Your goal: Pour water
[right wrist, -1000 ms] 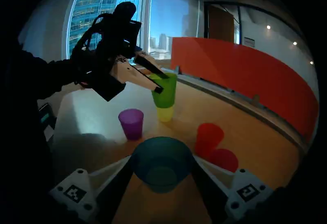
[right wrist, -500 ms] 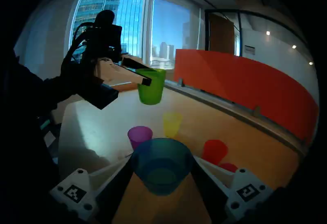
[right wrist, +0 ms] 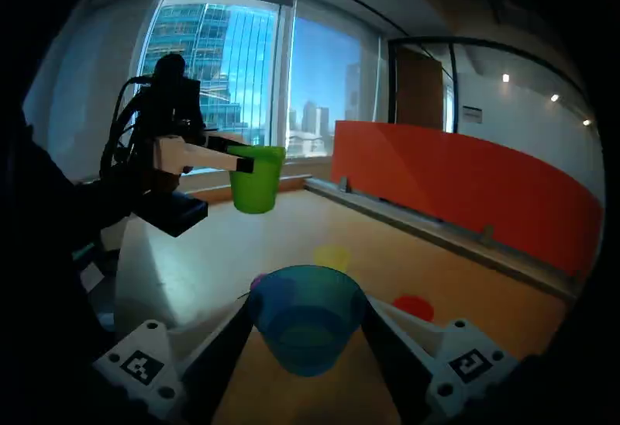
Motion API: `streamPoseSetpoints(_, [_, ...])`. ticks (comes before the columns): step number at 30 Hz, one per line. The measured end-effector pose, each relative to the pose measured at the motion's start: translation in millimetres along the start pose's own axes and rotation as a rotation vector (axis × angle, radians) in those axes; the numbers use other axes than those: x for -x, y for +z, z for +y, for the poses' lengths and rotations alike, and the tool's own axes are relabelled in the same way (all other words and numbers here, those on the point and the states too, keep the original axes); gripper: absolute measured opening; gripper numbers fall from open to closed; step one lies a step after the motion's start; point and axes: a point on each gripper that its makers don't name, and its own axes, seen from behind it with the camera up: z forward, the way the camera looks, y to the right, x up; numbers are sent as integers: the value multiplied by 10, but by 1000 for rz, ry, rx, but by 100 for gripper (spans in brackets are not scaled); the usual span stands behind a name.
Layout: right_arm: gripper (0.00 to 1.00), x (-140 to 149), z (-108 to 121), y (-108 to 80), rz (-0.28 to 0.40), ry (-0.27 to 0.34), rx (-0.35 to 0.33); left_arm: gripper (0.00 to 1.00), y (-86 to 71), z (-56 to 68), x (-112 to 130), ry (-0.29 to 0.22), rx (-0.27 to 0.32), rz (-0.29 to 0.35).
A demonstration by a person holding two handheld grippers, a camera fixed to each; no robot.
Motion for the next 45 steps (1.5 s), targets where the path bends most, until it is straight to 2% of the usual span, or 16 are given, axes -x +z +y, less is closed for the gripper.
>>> streamPoseSetpoints(11, [93, -236, -2, 62, 92, -2, 19, 89, -205, 125, 20, -23, 2, 62])
streamPoseSetpoints(17, [93, -368, 13, 89, 136, -16, 26, 89, -248, 175, 39, -36, 5, 82])
streamPoseSetpoints(26, [93, -488, 27, 116, 180, -29, 29, 89, -274, 264, 45, -27, 18, 103])
streamPoseSetpoints(32, [93, -561, 29, 126, 187, -27, 25, 89, -307, 326, 41, -10, 27, 117])
streamPoseSetpoints(41, [93, -694, 45, 134, 188, -44, 22, 89, -309, 391, 87, 61, 24, 112])
streamPoseSetpoints(45, [93, -761, 46, 135, 187, -57, 16, 89, -301, 456, 121, 75, 26, 107])
